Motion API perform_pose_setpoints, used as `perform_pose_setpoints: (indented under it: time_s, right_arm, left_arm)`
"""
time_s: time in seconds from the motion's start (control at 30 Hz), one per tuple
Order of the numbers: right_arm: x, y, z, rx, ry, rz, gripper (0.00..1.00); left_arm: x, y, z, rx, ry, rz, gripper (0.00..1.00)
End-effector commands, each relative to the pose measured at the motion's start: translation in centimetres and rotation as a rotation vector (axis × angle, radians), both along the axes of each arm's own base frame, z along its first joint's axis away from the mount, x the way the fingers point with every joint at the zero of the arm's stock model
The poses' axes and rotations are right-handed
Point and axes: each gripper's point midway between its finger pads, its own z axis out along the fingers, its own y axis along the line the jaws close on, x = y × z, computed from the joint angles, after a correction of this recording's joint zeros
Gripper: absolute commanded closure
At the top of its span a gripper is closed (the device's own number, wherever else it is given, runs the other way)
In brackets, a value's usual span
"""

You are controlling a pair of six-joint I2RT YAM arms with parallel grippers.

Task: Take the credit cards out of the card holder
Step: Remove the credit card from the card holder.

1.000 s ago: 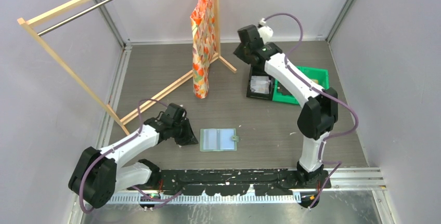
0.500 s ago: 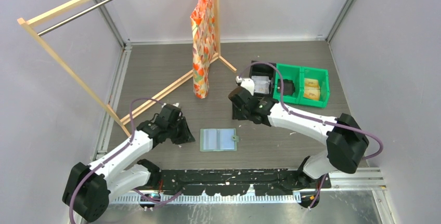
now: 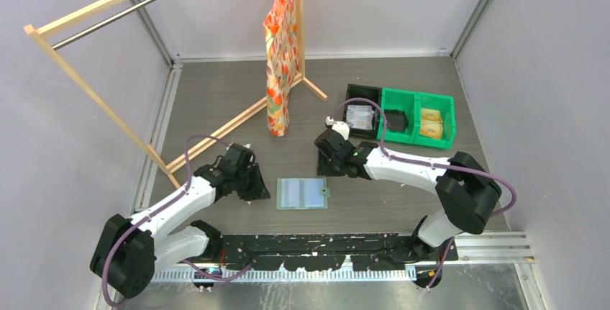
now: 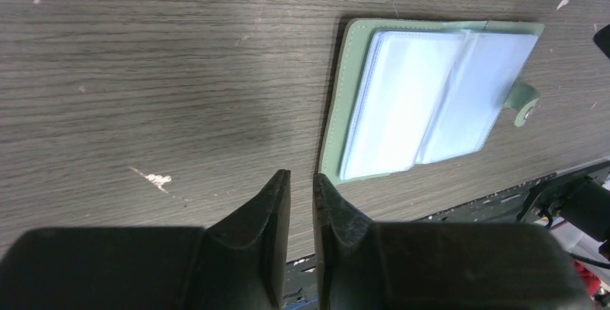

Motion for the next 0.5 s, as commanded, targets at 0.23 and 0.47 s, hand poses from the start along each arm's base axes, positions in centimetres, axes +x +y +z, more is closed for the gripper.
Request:
perform_pose_setpoints:
  time_s: [0.23, 0.47]
  right_arm:
    - [-4.0, 11.5, 1.1, 0.208, 0.051, 0.237, 0.61]
    - [-4.4, 10.5, -0.2, 0.165, 0.056, 0.209, 0.62]
  left_arm:
    - [1.3, -1.7, 0.2, -0.068, -0.012, -0.011, 0.80]
    - [1.3, -2.6, 0.4, -0.098, 0.005, -0.039, 0.79]
